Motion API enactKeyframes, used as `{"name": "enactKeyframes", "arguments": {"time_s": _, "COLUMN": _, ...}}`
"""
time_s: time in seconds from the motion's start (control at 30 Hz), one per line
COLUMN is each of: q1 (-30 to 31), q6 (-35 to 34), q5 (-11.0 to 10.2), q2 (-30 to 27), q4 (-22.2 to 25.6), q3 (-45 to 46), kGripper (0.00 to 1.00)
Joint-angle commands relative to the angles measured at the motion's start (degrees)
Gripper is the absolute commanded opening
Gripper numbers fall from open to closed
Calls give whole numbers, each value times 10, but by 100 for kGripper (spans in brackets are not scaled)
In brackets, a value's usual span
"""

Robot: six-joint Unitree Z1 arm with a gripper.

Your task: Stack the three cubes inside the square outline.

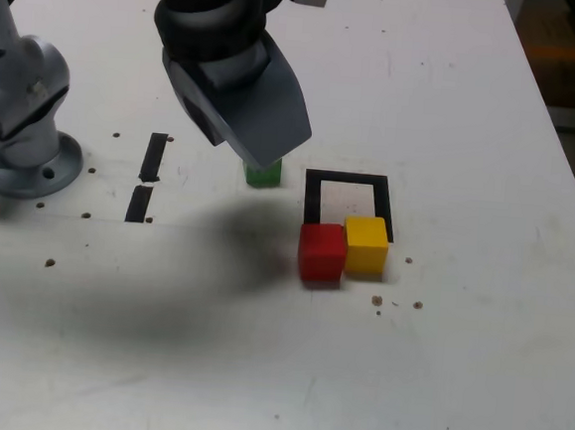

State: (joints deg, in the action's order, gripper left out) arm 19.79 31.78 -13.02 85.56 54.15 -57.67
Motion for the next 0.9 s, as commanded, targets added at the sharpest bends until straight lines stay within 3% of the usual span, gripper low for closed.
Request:
{"name": "enactKeyframes", "arguments": {"time_s": 0.0, "q1": 6, "q6": 6, "q5": -11, "q2": 4, "q4": 2, "q3": -5, "kGripper": 97}}
{"name": "enactKeyframes", "arguments": {"time_s": 0.23, "q1": 36, "q6": 39, "q5": -48, "q2": 32, "q4": -3, "q3": -13, "kGripper": 97}}
{"name": "enactKeyframes", "arguments": {"time_s": 0.47, "q1": 80, "q6": 62, "q5": -60, "q2": 71, "q4": -7, "q3": -34, "kGripper": 96}}
{"name": "enactKeyframes", "arguments": {"time_s": 0.63, "q1": 111, "q6": 65, "q5": -57, "q2": 105, "q4": -8, "q3": -57, "kGripper": 96}}
{"name": "enactKeyframes", "arguments": {"time_s": 0.87, "q1": 130, "q6": 65, "q5": -30, "q2": 146, "q4": -14, "q3": -80, "kGripper": 96}}
